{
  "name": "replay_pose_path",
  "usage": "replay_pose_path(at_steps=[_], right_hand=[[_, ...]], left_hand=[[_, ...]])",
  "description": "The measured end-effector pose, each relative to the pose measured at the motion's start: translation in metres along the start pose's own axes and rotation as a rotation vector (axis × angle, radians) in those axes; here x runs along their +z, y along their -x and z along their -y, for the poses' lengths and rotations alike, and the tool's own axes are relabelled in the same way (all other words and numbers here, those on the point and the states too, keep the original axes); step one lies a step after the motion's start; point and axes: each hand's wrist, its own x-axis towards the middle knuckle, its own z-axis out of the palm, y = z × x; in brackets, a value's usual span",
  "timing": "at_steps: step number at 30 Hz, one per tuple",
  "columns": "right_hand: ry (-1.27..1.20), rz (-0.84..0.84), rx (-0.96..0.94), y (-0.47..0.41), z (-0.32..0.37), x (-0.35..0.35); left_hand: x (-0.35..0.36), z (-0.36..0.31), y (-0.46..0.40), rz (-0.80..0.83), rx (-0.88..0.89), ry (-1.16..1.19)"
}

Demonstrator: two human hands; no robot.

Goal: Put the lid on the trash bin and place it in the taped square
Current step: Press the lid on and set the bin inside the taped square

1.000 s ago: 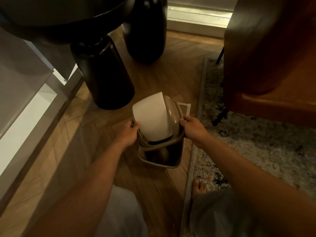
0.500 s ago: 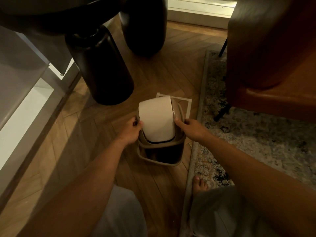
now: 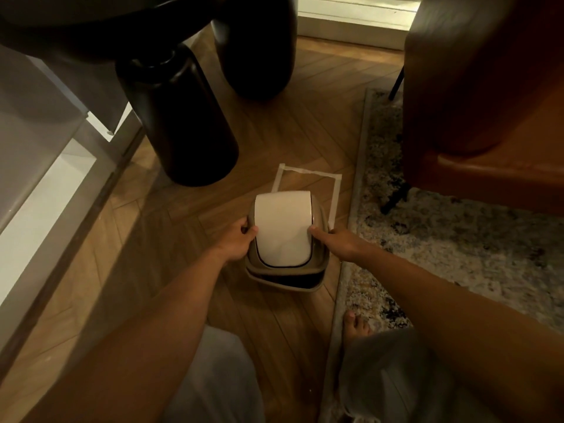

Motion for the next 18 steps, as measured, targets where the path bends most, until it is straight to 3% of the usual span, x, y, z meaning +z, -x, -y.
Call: replay_pose_path(at_steps=[7, 18], right_hand=[[0.082, 0.099, 0.071, 0.01, -0.011, -0.001], [0.012, 0.156, 0.095, 0.017, -0.017, 0.003]], left_hand=[[0.001, -0.001, 0.003, 0.065, -0.013, -0.019], [0.001, 0.002, 0.002, 0.088, -0.021, 0.017]])
